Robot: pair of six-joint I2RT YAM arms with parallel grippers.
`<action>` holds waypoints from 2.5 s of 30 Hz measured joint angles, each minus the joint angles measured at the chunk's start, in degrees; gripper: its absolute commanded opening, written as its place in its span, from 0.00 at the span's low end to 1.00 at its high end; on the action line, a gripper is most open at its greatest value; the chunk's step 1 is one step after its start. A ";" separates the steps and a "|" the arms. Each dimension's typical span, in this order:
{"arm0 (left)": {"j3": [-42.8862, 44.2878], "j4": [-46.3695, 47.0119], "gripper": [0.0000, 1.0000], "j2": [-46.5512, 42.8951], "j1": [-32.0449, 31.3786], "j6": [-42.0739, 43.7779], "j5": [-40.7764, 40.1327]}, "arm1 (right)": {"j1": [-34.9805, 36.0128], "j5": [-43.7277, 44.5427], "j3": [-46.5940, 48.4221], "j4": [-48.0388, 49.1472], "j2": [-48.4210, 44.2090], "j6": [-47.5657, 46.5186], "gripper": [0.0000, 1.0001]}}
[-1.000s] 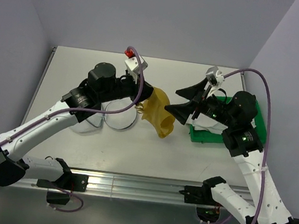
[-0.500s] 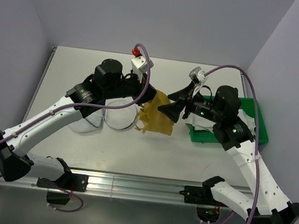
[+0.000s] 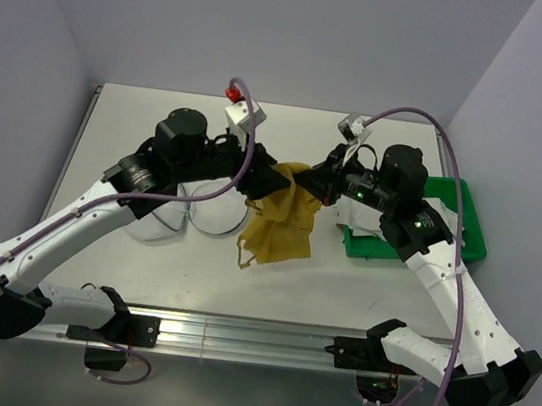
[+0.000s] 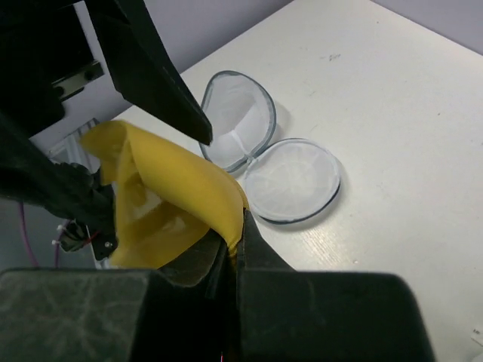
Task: Place the bra in the laundry bag and zip it closed
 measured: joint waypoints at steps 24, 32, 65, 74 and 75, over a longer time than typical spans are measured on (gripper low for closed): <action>-24.55 13.31 0.98 -16.59 0.00 -4.81 -10.45 | -1.42 -7.67 15.41 -0.98 5.53 4.33 0.00; -25.70 16.98 0.41 -16.46 -0.02 -5.62 -10.54 | -3.23 -12.70 15.56 1.55 5.62 6.86 0.00; -16.55 17.77 0.00 -2.95 12.70 -28.33 -2.67 | 1.22 0.74 -3.13 9.86 -11.54 -2.69 0.53; -15.26 16.39 0.00 -2.89 15.23 -29.68 -2.71 | 3.48 5.09 -11.85 10.10 -14.67 -0.44 0.90; -15.23 16.35 0.00 -3.06 15.37 -29.70 -2.71 | 3.48 5.44 -11.76 10.27 -15.04 -0.26 0.93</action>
